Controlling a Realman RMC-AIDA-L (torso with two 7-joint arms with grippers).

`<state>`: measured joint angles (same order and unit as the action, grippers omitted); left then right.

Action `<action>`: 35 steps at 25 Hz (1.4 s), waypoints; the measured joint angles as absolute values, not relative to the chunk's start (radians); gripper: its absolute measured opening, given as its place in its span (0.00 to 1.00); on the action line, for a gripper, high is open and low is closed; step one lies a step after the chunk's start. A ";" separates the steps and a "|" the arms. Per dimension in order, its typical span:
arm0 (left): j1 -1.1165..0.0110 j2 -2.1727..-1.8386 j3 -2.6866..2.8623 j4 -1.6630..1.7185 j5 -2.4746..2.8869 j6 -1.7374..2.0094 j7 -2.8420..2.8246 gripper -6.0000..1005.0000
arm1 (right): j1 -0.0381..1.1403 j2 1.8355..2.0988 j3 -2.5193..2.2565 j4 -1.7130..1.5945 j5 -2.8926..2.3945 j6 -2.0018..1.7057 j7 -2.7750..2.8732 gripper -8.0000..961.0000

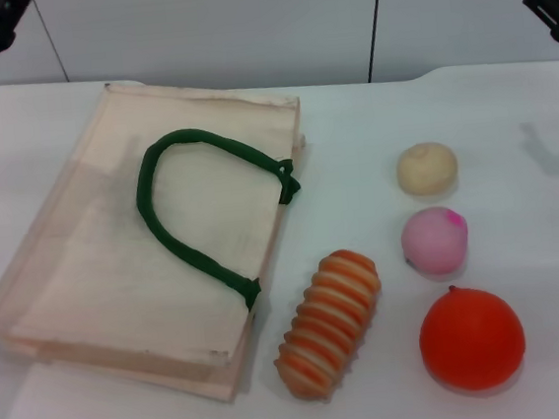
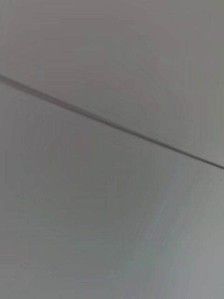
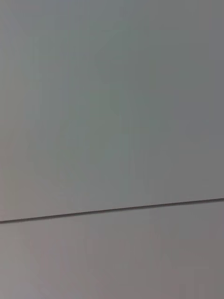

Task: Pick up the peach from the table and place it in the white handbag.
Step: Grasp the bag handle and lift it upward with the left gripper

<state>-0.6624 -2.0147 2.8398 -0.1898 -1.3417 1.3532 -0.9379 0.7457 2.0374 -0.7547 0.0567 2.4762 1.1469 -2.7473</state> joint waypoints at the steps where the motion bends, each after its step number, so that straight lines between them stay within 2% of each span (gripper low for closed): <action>1: -0.674 -2.009 2.840 -0.231 -1.293 1.350 -1.022 0.89 | 0.745 2.037 -0.755 0.057 2.477 1.147 -2.747 0.93; 5: -0.713 -1.987 2.846 -0.364 -1.112 1.324 -1.313 0.89 | 0.745 2.036 -0.755 0.057 2.476 1.146 -2.747 0.93; 7: -0.756 -1.963 2.863 -0.470 -0.911 1.304 -1.503 0.89 | 0.744 2.036 -0.755 0.056 2.476 1.146 -2.747 0.93; 11: -0.804 -1.946 2.863 -0.570 -0.695 1.311 -1.645 0.89 | 0.744 2.035 -0.755 0.056 2.476 1.146 -2.747 0.93; 19: -0.892 -1.931 2.865 -0.629 -0.390 1.348 -1.700 0.89 | 0.741 2.036 -0.755 0.057 2.476 1.146 -2.747 0.93; 27: -0.964 -1.936 2.866 -0.625 -0.202 1.334 -1.706 0.89 | 0.745 2.036 -0.759 0.057 2.476 1.146 -2.747 0.93; 35: -0.978 -1.937 2.865 -0.598 -0.162 1.297 -1.714 0.89 | 0.748 2.036 -0.755 0.057 2.476 1.146 -2.745 0.93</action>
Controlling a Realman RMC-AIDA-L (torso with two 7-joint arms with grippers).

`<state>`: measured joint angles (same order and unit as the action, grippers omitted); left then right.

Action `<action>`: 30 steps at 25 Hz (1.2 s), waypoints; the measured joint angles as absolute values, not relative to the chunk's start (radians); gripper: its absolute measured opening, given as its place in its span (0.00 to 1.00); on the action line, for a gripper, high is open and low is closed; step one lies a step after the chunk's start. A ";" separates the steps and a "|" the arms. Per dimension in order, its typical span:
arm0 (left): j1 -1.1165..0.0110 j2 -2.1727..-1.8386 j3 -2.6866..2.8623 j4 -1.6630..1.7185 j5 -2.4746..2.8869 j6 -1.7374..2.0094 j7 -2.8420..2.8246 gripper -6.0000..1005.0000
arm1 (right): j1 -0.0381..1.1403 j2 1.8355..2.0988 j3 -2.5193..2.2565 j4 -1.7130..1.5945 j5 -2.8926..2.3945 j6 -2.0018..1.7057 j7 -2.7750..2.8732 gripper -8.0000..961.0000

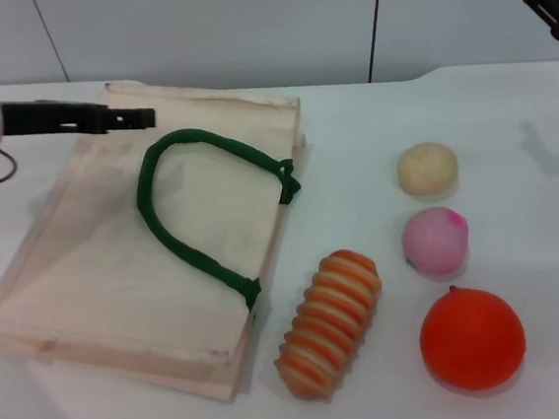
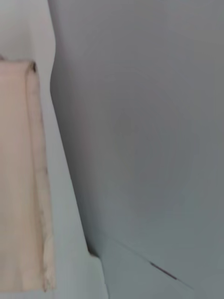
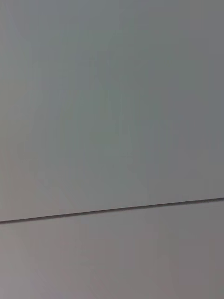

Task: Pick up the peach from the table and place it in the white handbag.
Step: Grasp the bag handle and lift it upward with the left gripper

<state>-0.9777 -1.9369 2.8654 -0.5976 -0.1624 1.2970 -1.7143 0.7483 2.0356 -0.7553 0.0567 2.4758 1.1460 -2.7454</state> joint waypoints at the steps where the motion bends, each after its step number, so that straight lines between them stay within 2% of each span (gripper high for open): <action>1: -0.982 -1.936 2.865 -0.581 -0.155 1.288 -1.715 0.89 | 0.749 2.036 -0.756 0.056 2.476 1.146 -2.740 0.93; 6: -1.003 -1.928 2.865 -0.525 -0.076 1.226 -1.747 0.89 | 0.752 2.036 -0.762 0.050 2.474 1.146 -2.723 0.93; 14: -1.011 -1.939 2.864 -0.507 -0.037 1.184 -1.744 0.89 | 0.755 2.036 -0.761 0.050 2.474 1.146 -2.722 0.93; 30: -1.004 -1.932 2.864 -0.420 -0.019 1.095 -1.740 0.88 | 0.756 2.036 -0.761 0.053 2.474 1.146 -2.721 0.93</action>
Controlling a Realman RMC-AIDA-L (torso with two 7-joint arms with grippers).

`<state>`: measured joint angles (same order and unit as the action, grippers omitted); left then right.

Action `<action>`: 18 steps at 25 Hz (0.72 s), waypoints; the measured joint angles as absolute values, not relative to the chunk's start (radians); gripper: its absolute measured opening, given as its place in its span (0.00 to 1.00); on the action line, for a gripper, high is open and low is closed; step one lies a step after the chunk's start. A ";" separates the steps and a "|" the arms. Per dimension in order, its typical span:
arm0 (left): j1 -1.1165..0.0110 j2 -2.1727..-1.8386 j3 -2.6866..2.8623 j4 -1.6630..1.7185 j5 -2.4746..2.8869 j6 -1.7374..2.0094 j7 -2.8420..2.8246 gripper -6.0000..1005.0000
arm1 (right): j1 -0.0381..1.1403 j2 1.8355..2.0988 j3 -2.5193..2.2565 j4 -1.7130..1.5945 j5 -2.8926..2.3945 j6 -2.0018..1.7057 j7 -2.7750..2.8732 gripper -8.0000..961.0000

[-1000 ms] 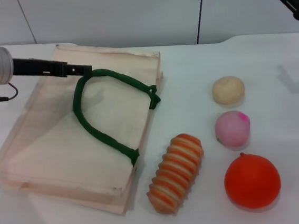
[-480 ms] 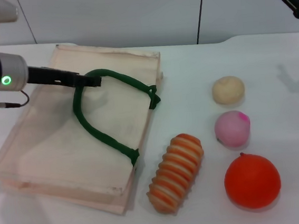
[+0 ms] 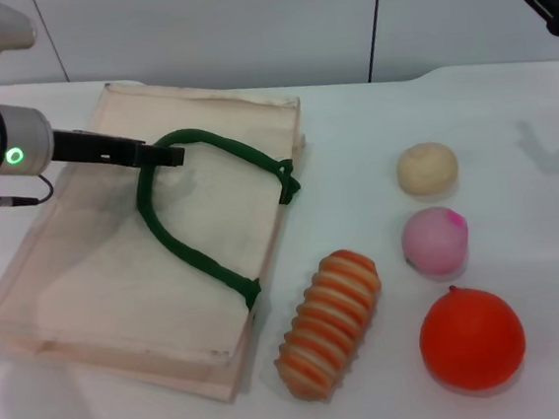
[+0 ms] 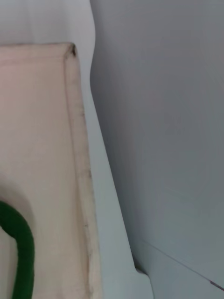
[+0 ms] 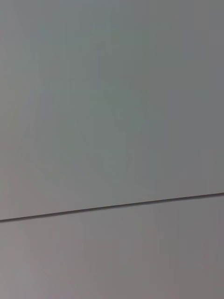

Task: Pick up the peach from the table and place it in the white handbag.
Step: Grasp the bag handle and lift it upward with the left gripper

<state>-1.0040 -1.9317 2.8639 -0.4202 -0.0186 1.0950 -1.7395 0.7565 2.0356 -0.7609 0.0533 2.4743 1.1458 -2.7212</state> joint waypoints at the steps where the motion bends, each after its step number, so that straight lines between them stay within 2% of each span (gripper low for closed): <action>1: -1.004 -1.932 2.864 -0.403 -0.013 1.076 -1.739 0.88 | 0.758 2.036 -0.761 0.054 2.474 1.146 -2.721 0.93; 7: -1.004 -1.930 2.864 -0.390 -0.013 1.047 -1.741 0.88 | 0.762 2.036 -0.762 0.058 2.474 1.146 -2.721 0.93; 18: -1.003 -1.938 2.864 -0.390 -0.010 1.017 -1.742 0.42 | 0.762 2.036 -0.762 0.057 2.474 1.146 -2.721 0.93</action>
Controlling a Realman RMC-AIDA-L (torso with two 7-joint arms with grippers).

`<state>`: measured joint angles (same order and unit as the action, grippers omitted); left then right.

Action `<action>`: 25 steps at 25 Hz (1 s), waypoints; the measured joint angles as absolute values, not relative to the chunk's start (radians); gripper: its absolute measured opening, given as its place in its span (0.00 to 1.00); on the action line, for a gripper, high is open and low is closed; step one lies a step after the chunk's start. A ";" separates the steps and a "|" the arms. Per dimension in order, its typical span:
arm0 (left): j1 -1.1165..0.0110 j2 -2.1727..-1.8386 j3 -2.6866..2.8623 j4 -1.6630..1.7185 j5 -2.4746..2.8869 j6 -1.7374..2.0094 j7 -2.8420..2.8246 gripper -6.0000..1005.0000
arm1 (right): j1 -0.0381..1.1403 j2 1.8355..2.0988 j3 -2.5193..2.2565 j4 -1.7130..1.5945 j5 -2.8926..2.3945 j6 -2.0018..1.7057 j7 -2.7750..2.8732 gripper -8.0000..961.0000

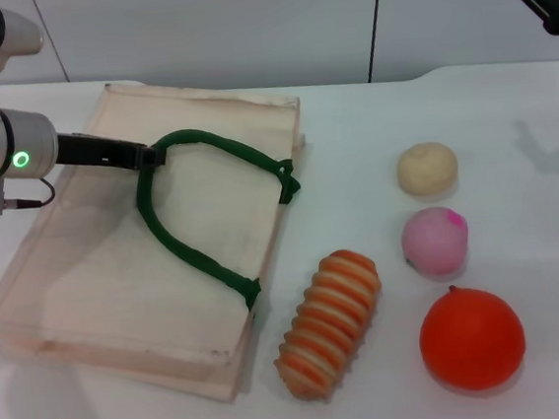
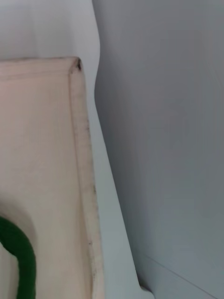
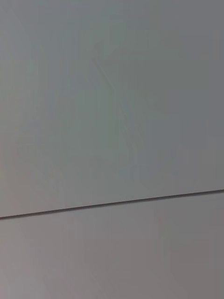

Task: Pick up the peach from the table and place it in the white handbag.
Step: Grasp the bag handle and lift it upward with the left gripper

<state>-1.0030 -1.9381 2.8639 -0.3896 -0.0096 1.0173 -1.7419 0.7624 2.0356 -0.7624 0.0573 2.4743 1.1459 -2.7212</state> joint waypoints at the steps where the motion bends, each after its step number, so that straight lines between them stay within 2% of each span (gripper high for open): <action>1: -1.003 -1.938 2.864 -0.390 -0.010 1.017 -1.742 0.40 | 0.763 2.036 -0.762 0.057 2.474 1.146 -2.721 0.93; 11: -1.012 -1.936 2.864 -0.400 -0.040 1.034 -1.742 0.22 | 0.757 2.036 -0.761 0.056 2.474 1.141 -2.721 0.93; 14: -1.014 -1.927 2.864 -0.412 -0.078 1.079 -1.739 0.12 | 0.753 2.036 -0.762 0.053 2.474 1.132 -2.721 0.93; 25: -0.991 -1.915 2.864 -0.679 -0.425 1.624 -1.604 0.12 | 0.745 2.036 -0.757 0.049 2.474 1.130 -2.721 0.93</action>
<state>-0.9906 -1.9147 2.8642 -0.6794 -0.4253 1.6237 -1.6043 0.7451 2.0356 -0.7574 0.0491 2.4743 1.1304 -2.7212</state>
